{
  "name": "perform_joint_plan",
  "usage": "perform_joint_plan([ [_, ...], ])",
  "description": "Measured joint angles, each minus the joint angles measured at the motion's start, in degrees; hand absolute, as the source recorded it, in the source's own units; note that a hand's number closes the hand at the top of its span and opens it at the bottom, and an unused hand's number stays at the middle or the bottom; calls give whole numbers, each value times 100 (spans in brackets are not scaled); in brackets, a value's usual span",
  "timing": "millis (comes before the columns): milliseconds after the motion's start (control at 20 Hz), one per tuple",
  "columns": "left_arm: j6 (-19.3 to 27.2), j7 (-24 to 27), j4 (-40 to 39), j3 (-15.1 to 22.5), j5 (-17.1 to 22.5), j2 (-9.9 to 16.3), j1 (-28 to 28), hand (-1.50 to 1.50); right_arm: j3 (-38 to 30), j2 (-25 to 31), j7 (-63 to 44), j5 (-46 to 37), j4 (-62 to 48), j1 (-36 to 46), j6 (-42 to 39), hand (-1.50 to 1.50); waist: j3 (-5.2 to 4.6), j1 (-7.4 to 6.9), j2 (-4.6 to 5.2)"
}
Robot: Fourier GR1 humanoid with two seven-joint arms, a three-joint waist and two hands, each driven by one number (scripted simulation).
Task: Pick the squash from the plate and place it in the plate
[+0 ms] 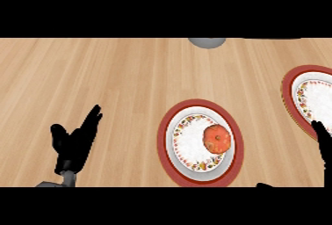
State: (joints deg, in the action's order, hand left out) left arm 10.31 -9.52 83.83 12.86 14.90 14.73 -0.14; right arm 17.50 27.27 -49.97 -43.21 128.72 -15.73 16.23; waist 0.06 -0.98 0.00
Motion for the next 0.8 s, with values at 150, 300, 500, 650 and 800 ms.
perform_joint_plan([
  [150,-16,75,-130,-11,-43,-90,-58,0,393,-371,-646,-508,-182,661,-431,-150,9,5,-10],
  [300,-44,-51,-62,-32,-45,-79,-51,0,808,-870,-937,-1111,-652,1122,-617,-150,14,10,-16],
  [500,-75,49,-76,-85,-78,-126,14,0,932,-1360,-1102,-1268,-1103,1468,-887,-150,20,35,-22],
  [650,-121,95,-78,-135,-94,-154,51,0,955,-1680,-1087,-1284,-1439,1603,-979,-150,25,52,-27],
  [800,-107,-41,-13,-179,-144,-163,53,0,997,-2044,-1070,-1418,-1785,1783,-1029,-150,24,60,-25],
])
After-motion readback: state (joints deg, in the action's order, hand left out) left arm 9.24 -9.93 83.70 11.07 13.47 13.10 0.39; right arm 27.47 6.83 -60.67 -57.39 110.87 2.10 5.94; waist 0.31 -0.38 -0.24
